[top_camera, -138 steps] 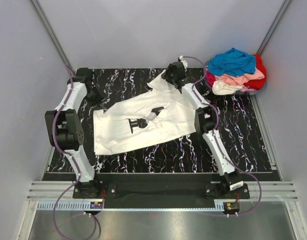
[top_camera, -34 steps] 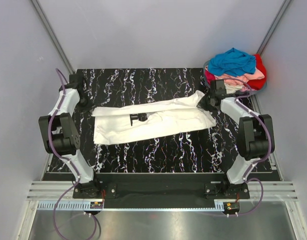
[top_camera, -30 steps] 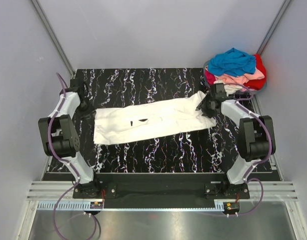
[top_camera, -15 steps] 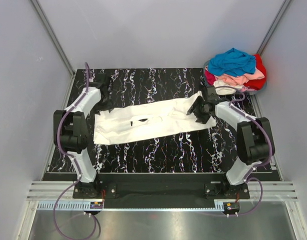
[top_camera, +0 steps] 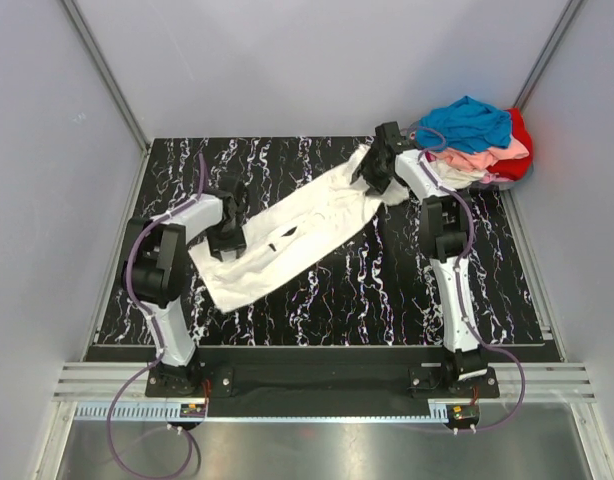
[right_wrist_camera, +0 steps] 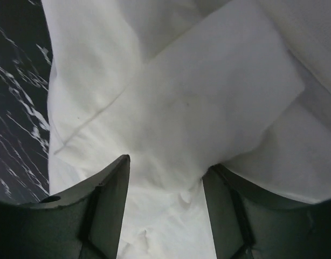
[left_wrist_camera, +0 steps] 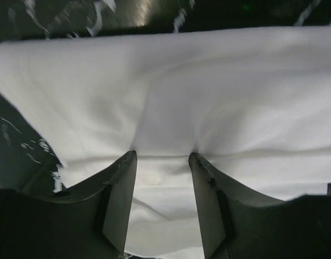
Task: Fold and stack the t-shirts
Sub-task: Fold the tshirt
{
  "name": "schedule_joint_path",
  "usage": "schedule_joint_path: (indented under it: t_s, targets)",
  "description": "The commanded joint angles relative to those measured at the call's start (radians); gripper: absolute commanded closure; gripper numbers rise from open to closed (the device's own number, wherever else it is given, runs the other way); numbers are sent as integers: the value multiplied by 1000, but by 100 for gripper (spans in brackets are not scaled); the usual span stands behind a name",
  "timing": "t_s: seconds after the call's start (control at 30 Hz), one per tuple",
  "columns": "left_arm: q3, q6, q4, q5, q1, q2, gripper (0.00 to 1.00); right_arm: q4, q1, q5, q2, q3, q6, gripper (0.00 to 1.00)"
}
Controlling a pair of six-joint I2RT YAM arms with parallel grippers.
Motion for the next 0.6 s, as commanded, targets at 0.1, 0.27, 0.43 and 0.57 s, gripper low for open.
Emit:
schedule_joint_path:
  t_s: [0.1, 0.27, 0.43, 0.57]
  targets:
    - [-320, -143, 121, 273, -142, -155, 50, -96, 3, -172, 330, 540, 9, 34]
    - [-470, -281, 246, 377, -332, -236, 50, 309, 14, -377, 425, 503, 225, 33]
    - [-585, -414, 381, 482, -539, -314, 50, 507, 37, -377, 545, 611, 320, 34]
    - [-647, -509, 363, 463, -619, -417, 49, 625, 37, -330, 574, 624, 365, 34]
